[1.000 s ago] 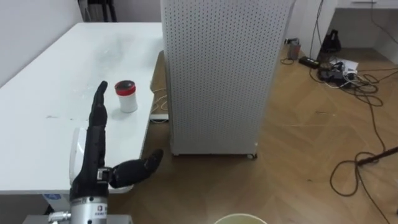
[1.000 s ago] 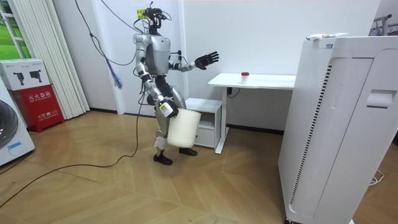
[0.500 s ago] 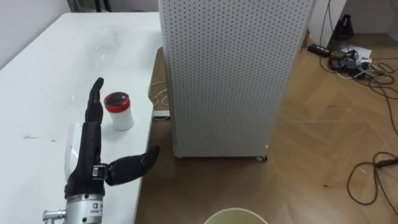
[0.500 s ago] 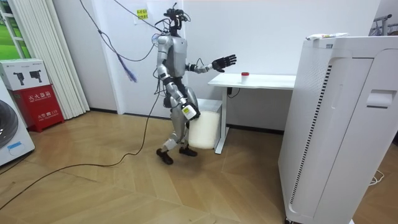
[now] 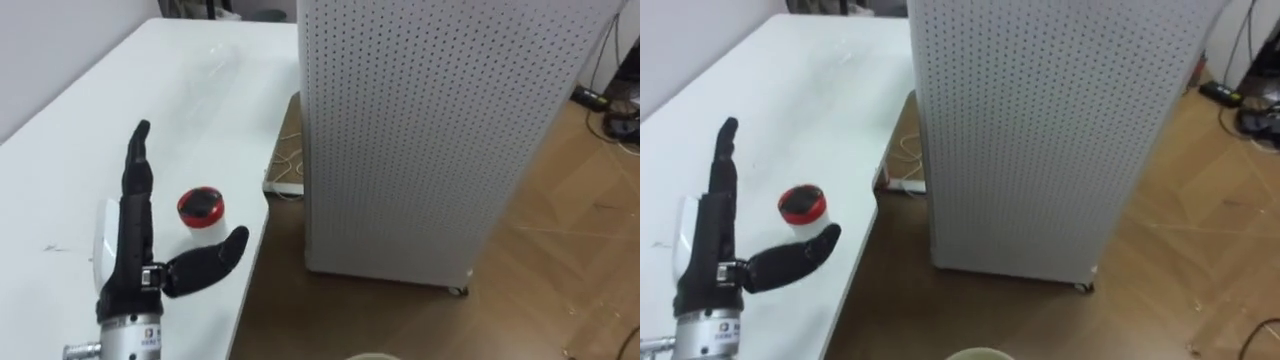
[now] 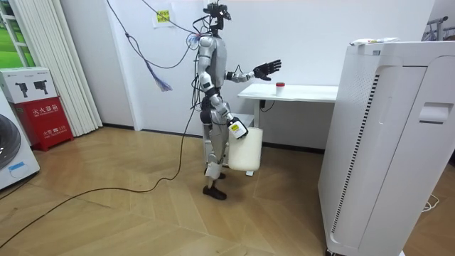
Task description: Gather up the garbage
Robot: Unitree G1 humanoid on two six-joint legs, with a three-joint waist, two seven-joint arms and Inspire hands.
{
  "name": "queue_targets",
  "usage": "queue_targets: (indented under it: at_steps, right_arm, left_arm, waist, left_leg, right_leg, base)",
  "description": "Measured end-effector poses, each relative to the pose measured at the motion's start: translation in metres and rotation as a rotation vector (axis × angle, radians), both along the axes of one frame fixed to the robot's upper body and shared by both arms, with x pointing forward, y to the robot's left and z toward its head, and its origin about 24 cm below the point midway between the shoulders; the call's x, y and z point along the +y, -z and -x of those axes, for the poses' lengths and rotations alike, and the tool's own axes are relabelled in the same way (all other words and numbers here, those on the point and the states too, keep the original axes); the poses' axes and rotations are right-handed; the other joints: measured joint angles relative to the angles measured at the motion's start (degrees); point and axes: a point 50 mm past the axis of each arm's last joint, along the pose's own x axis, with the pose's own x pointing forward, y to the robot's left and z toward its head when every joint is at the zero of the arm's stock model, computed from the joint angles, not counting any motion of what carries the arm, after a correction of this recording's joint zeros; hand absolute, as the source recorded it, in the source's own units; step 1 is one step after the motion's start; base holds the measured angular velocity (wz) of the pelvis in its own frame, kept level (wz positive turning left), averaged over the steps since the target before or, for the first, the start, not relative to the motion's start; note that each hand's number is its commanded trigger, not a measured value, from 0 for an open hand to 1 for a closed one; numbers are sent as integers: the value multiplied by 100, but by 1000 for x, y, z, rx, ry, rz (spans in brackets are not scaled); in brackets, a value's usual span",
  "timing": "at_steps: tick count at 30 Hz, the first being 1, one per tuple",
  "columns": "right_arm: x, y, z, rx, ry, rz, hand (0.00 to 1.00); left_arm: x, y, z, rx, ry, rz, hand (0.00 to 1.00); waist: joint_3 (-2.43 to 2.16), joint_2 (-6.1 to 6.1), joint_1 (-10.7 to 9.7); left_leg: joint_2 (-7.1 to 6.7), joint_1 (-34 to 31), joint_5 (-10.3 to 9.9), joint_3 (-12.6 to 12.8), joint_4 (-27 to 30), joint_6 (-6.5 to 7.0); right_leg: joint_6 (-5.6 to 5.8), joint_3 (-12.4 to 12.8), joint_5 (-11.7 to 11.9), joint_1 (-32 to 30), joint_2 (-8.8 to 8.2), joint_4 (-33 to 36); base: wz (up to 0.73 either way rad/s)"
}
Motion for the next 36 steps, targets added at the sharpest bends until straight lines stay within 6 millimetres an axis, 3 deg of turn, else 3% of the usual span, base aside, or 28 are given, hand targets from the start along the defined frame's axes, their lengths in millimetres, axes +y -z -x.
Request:
queue_targets:
  at_steps: [3,4,5,6,7,8,9,10,13,23,29,36]
  right_arm:
    - [2,-2,-3,-14,-14,-15,100]
    - [3,-2,-3,-14,-17,-20,100]
    - [5,-1,-2,-11,-14,-27,100]
    - [5,-1,-1,-10,-5,-33,100]
    - [2,-1,-2,-14,23,-40,100]
    - [2,-1,-2,-9,23,-40,100]
    - [3,-2,-3,-11,21,-40,100]
    - [3,-2,-3,-12,15,-40,100]
    - [6,-4,-8,-25,-19,-33,100]
    - [5,-2,-2,-5,-34,-31,100]
    - [5,0,3,13,-38,-40,100]
    - [7,1,4,14,-39,-43,100]
  left_arm:
    - [0,-1,1,-2,-1,0,0]
    - [0,-1,1,-1,-1,-1,0]
    - [0,-1,0,-1,2,-1,0]
    - [0,-1,0,-2,4,-1,0]
    - [-4,-4,-3,-14,18,-5,0]
    - [-3,-3,-2,-9,12,-13,0]
    - [-2,-1,-1,0,4,-16,0]
    - [1,2,0,21,-7,-24,0]
    - [7,2,1,33,-28,-34,0]
    - [6,19,7,113,-32,-25,0]
    - [12,47,12,240,-62,16,0]
    - [9,53,13,285,-42,55,0]
  waist:
    - [-4,-43,-4]
    - [15,-87,-11]
    - [60,-191,-27]
    - [69,-244,-35]
    - [80,-286,-27]
    - [47,-366,65]
    - [50,-375,129]
    - [55,-369,204]
    - [66,-336,252]
    - [50,-269,106]
    - [24,-197,52]
    - [13,-215,-30]
  left_leg:
    - [42,-2,1,38,29,-2]
    - [32,-54,-2,136,195,-8]
    - [-11,-332,-44,276,587,-123]
    - [-10,-439,-15,297,429,-180]
    - [45,-746,272,322,1,-78]
    - [55,-801,447,535,17,-15]
    - [62,-792,455,614,8,-3]
    - [49,-729,456,635,8,0]
    - [-28,-512,455,611,-109,3]
    - [-32,-268,463,624,-372,26]
    - [-26,-108,465,640,-449,25]
    - [-30,-94,464,638,-454,26]
  right_leg:
    - [11,8,25,152,11,-216]
    - [26,146,47,259,-6,-327]
    - [79,532,81,364,-59,-444]
    - [102,754,95,375,-70,-475]
    - [166,1018,83,312,-88,-491]
    - [289,958,91,226,-126,-522]
    - [331,839,120,231,-141,-557]
    - [329,621,187,318,-162,-713]
    - [342,271,277,581,-188,-949]
    - [324,205,279,641,-134,-887]
    - [309,163,288,744,-124,-890]
    - [309,162,288,741,-125,-892]
  base:
    - [10]
    - [34]
    - [44]
    - [71]
    - [53]
    - [38]
    - [0]
    - [-9]
    - [-18]
    - [-8]
    - [-3]
    - [-2]
